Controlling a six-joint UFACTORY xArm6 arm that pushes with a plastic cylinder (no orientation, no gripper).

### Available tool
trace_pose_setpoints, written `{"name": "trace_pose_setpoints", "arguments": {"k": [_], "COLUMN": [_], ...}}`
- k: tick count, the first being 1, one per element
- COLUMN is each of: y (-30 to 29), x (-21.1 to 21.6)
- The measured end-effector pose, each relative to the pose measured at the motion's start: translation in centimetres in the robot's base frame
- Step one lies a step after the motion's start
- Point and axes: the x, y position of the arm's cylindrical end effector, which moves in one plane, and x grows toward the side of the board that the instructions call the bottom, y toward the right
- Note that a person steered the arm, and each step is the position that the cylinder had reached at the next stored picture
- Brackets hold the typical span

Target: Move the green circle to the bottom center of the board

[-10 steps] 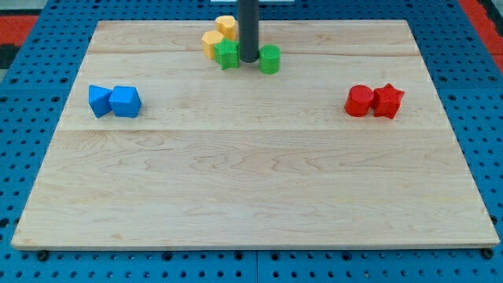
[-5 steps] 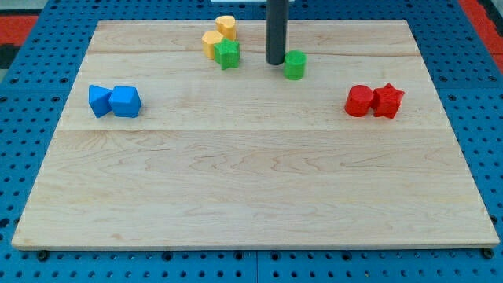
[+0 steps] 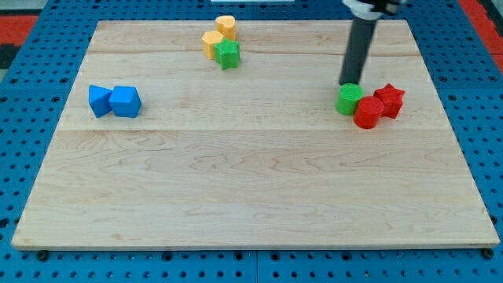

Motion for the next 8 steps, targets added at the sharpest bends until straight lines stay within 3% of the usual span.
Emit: {"name": "trace_pose_setpoints", "arguments": {"k": [1,2,5,6,8], "y": [1.9,-0.7,-14.7,-18.0,-18.1], "x": [2.0,3.5,5.6,9.0,16.3]}}
